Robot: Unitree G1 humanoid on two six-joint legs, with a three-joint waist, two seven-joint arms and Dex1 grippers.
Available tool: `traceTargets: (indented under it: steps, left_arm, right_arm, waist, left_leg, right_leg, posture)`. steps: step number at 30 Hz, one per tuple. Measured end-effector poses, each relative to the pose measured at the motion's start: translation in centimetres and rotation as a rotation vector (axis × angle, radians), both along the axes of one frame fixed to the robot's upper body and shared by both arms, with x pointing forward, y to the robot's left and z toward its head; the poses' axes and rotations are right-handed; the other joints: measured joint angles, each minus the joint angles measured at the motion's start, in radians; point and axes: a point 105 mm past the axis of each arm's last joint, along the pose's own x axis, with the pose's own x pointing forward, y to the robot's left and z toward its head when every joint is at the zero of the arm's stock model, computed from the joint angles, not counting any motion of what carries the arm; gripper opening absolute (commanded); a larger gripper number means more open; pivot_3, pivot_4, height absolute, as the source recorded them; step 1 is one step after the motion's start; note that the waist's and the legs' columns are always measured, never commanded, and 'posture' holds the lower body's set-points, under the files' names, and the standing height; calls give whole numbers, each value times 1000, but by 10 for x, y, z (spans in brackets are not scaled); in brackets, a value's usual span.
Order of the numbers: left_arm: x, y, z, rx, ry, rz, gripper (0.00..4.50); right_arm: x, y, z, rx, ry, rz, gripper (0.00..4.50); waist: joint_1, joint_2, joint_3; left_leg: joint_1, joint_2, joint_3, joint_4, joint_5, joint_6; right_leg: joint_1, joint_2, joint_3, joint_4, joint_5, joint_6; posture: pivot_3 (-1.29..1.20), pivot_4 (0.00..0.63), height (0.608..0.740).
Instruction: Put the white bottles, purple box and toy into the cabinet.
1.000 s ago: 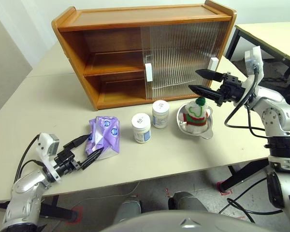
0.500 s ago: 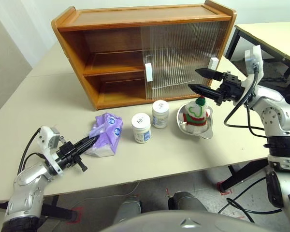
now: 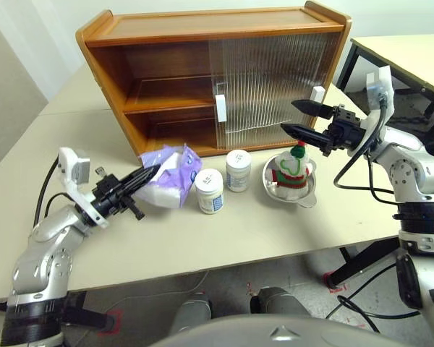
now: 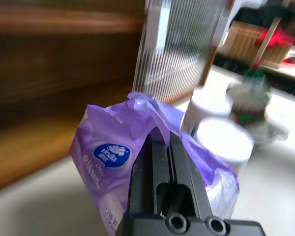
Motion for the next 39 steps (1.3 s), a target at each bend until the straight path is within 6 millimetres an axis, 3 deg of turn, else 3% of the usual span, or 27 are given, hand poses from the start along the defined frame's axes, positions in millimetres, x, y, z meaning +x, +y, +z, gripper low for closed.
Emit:
traceTargets:
  steps: [5, 17, 30, 39]
  left_arm:
    - [11, -3, 40, -66, -100, 28, 44]
    - [20, 8, 74, -135, -205, 98, 44]
    - [49, 37, 74, -197, -288, 228, 44]
    - [78, 35, 66, -212, -312, 263, 44]
  right_arm:
    - [1, 1, 2, 3, -7, 2, 4500]
    - [2, 1, 1, 5, -8, 1, 4500]
    - [2, 1, 1, 4, -7, -3, 4500]
    - [2, 0, 2, 2, -13, -11, 4500]
  waist:
    - [-3, 0, 0]
    - [-1, -1, 1]
    - [0, -2, 1]
    - [-1, -3, 2]
  left_leg:
    - [12, -1, 1, 0, -1, -1]
    - [13, -1, 0, -1, -1, -2]
    - [12, -1, -1, 0, -1, -2]
    - [11, -2, -1, 0, -1, -1]
  right_leg:
    - [11, 0, 2, 0, -1, 2]
    - [11, 0, 2, -1, -1, 2]
    - [11, 0, 2, -1, -1, 2]
    - [11, 0, 2, -2, -2, 3]
  posture:
    - [-75, 0, 740]
    - [-76, 0, 740]
    - [-99, 0, 740]
    - [-113, 0, 740]
